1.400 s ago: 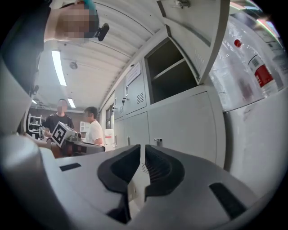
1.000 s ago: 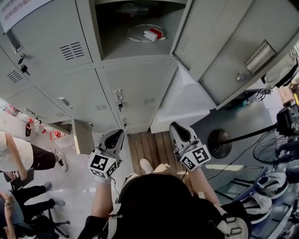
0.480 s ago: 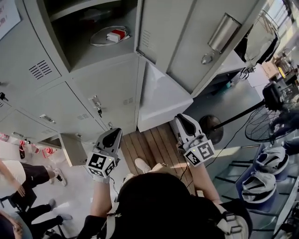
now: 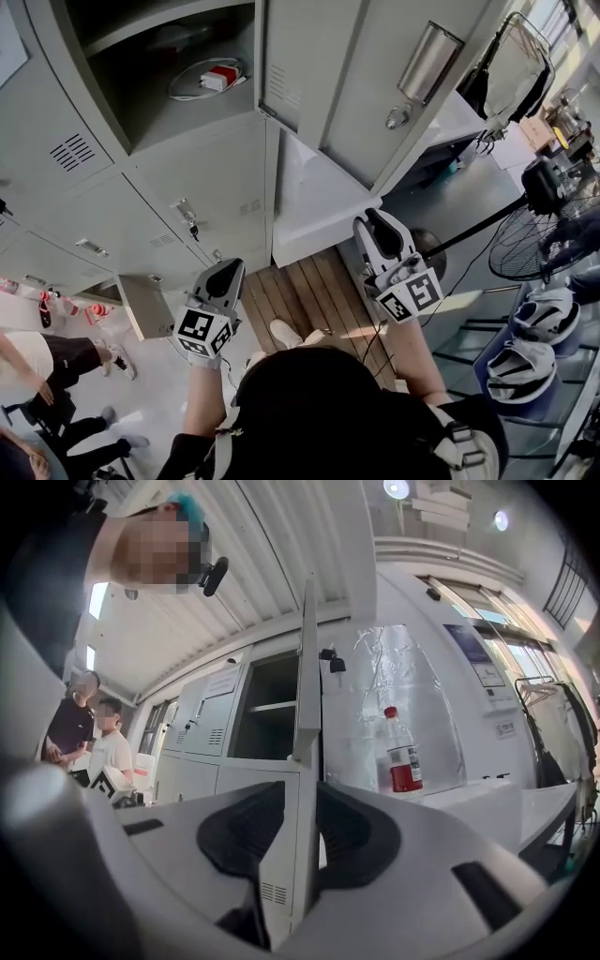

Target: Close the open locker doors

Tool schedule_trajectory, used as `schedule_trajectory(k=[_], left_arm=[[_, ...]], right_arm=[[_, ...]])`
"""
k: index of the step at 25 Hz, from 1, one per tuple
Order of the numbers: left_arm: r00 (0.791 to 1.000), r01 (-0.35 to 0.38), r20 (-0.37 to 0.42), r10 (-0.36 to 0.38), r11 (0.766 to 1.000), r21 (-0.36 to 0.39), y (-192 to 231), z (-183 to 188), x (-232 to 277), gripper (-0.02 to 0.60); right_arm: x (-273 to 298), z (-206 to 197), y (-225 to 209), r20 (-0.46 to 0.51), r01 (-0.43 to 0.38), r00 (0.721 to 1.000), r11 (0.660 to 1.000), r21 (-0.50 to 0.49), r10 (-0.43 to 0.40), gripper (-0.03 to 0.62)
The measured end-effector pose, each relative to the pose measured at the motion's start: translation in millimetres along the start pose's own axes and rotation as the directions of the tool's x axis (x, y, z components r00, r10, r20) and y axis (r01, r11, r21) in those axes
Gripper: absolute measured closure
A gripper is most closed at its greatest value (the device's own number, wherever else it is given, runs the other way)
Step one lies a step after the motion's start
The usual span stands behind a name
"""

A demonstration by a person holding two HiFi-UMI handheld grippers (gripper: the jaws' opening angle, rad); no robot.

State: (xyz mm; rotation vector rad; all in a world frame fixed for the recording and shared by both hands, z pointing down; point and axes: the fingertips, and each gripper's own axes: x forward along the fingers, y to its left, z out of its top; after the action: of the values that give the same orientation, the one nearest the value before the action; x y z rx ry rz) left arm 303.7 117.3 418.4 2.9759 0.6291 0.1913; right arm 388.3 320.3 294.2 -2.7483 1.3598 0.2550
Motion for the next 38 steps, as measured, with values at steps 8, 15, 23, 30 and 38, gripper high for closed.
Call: schedule_trajectory(k=[8, 15, 23, 30, 38], left_arm=[[1.000, -0.021, 0.016, 0.021, 1.000, -0.014, 5.6, 0.6, -9.6, 0.574], [0.999, -0.039, 0.020, 0.040, 0.999, -0.024, 6.5, -0.5, -21.7, 0.574], [0.998, -0.059, 0.029, 0.060, 0.998, -0.037, 9.3, -4.1, -35.4, 0.574], [0.996, -0.080, 0.027, 0.082, 0.996, -0.047, 12.7, -7.4, -53.2, 0.574], [0.992, -0.120, 0.026, 0.122, 0.991, -0.056, 21.5, -13.1, -80.2, 0.574]], right_arm=[[12.1, 23.1, -3.6, 0.038, -0.007, 0.999, 0.999, -0.052, 0.009, 0.454], [19.3, 43.1, -1.9, 0.071, -0.012, 0.997, 0.996, -0.085, 0.019, 0.436], [26.0, 52.2, 13.2, 0.084, -0.035, 0.995, 0.993, -0.109, 0.044, 0.431], [28.8, 56.3, 35.1, 0.096, -0.059, 0.993, 0.991, -0.117, 0.071, 0.431], [34.7, 57.6, 68.6, 0.106, -0.101, 0.988, 0.986, -0.135, 0.115, 0.431]])
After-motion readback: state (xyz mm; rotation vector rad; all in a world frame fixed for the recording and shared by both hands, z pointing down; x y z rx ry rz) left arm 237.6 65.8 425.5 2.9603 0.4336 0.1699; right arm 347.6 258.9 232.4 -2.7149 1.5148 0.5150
